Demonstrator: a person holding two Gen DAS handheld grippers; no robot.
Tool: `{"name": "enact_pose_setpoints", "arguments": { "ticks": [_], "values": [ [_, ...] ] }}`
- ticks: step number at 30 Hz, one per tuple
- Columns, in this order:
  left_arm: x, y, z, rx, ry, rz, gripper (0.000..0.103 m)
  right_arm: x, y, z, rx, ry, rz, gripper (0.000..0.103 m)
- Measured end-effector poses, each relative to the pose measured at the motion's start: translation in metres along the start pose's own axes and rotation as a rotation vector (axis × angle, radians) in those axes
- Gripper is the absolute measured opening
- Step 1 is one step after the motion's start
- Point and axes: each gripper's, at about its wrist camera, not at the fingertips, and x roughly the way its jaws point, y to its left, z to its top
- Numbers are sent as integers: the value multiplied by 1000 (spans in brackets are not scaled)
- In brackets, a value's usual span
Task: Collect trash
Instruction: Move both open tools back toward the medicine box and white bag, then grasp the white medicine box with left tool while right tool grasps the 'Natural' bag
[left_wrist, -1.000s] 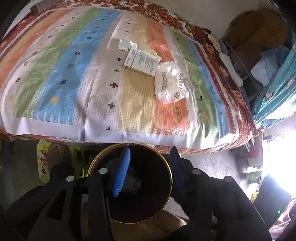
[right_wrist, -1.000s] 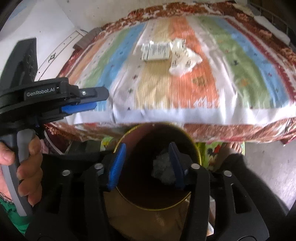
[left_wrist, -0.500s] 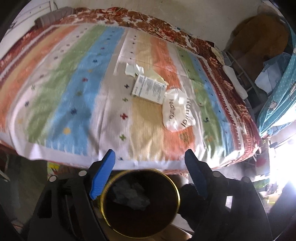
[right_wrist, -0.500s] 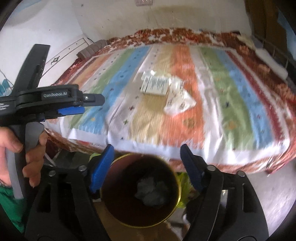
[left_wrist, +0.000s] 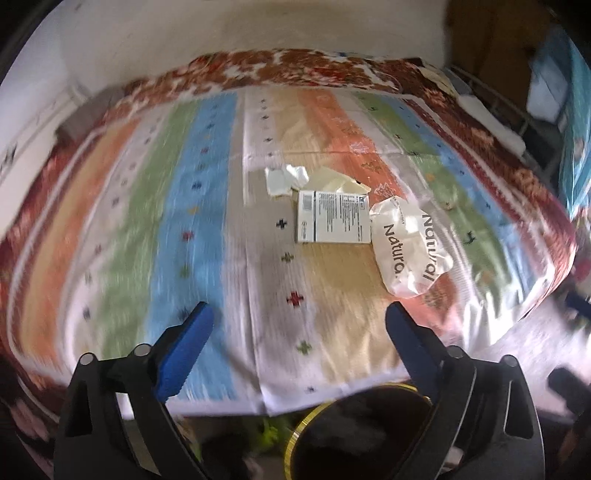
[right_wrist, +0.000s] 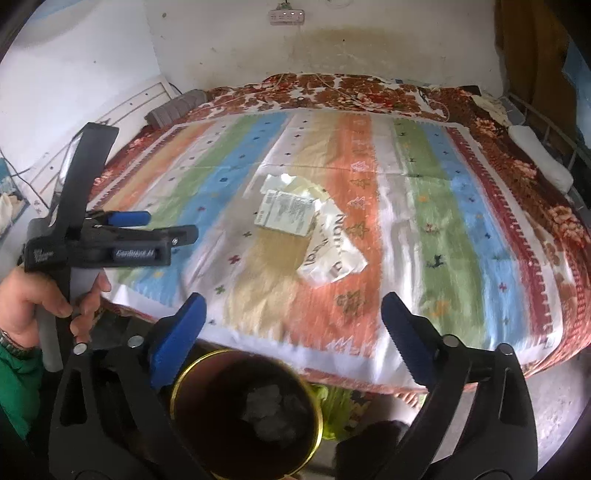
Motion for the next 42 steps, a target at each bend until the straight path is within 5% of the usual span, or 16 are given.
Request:
{"name": "enact_pose_setpoints", "arguments": {
  "ticks": [4,7,10,20,34,42],
  "values": [
    [20,-10,4,141,-1,14,97,22,-12,9,10,22,-32,94],
    [44,-25,0,341,0,118,97,40,-24,14,23,40,-49,94],
    [55,-33,-1,463,-24,136,97,51,-27,16,15,42,-39,94],
    [75,-49,12,568,-67,46,97,82,-31,20,-8,47,-5,94],
    [109,-46,44,633,19,-106,97,125,-48,26,22,84,21,89],
    [132,-57,54,716,18,-108,97,146,-55,25,7,95,26,80]
  ]
}}
